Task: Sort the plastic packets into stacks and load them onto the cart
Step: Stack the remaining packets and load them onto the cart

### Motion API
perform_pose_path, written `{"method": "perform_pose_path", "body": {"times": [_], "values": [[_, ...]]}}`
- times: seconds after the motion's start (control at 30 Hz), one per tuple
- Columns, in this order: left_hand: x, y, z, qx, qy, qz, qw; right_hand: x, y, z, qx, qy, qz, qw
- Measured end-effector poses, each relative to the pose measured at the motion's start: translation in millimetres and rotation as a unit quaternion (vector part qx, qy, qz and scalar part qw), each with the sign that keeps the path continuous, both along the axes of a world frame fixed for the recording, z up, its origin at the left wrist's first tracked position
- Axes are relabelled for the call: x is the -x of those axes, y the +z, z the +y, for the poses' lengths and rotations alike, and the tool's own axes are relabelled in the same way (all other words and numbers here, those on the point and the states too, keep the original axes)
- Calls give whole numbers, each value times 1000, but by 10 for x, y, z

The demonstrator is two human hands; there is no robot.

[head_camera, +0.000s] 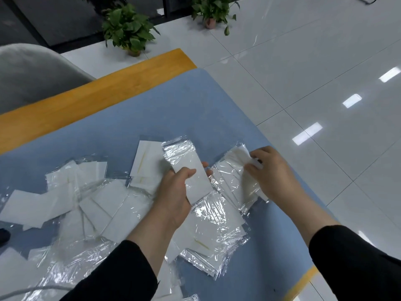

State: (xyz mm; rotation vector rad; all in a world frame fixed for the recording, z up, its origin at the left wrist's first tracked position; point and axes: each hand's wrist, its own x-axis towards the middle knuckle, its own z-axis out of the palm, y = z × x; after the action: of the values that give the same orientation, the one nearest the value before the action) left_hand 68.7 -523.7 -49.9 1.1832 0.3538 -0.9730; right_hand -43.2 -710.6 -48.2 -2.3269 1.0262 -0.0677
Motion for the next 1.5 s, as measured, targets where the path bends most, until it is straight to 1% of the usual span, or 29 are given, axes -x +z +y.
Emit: {"method": "perform_pose_path", "body": {"times": [0.07, 0.13, 0.2, 0.33, 0.5, 0.57, 0.67, 0.73, 0.83, 0.93, 0.97, 1.0, 1.03, 1.07, 1.1, 1.13, 1.2, 1.23, 1.3, 1.43, 1.5], "values": [[11, 4, 5, 5, 1, 1, 1000, 36, -20, -4, 43, -5, -41, 998], [18, 19, 11, 10, 3, -5, 1000, 86, -13, -23, 67, -18, -35, 997], [20, 36, 17, 18, 2, -14, 1000, 143, 9, -48, 66, -30, -21, 997], [22, 60, 33, 21, -8, -23, 999, 210, 99, -82, -3, -64, -8, 998], [64, 67, 27, 1, -21, -39, 999, 297, 146, -96, -3, -103, -40, 994], [83, 63, 27, -6, -25, -41, 999, 307, 185, -77, -24, -127, -80, 988], [149, 59, -25, -14, -34, -47, 998, 240, 265, 65, -121, -155, -174, 965], [222, 58, -95, -19, -43, -51, 998, 171, 311, 204, -150, -140, -187, 961], [299, 79, -207, -14, -84, -75, 994, 80, 344, 358, -141, -86, -157, 974], [298, 63, -273, -3, -102, -97, 990, 49, 288, 446, -111, 13, -86, 990], [289, 51, -284, 1, -99, -101, 990, 57, 254, 463, -98, 39, -76, 992], [274, 34, -284, 0, -89, -108, 990, 76, 228, 466, -86, 43, -79, 992], [261, 31, -282, -7, -74, -113, 991, 115, 195, 443, -74, 20, -93, 993], [241, 13, -268, -21, -51, -111, 992, 166, 179, 407, -57, -23, -94, 994], [222, -8, -239, -32, -27, -101, 994, 228, 161, 367, -44, -62, -79, 994], [200, -27, -204, -36, -6, -88, 995, 293, 136, 343, -42, -80, -37, 995], [161, -72, -125, -44, 16, -77, 996, 404, 65, 375, -62, -63, 54, 995], [150, -93, -89, -53, 20, -77, 995, 438, 9, 412, -65, -53, 79, 993], [140, -136, -37, -67, 24, -87, 994, 451, -50, 488, -45, -48, 98, 993], [154, -110, -25, -87, -4, -119, 989, 329, -60, 627, 24, -38, 136, 990], [161, -102, -33, -87, -8, -122, 989, 277, -86, 685, 28, -30, 144, 989]]}}
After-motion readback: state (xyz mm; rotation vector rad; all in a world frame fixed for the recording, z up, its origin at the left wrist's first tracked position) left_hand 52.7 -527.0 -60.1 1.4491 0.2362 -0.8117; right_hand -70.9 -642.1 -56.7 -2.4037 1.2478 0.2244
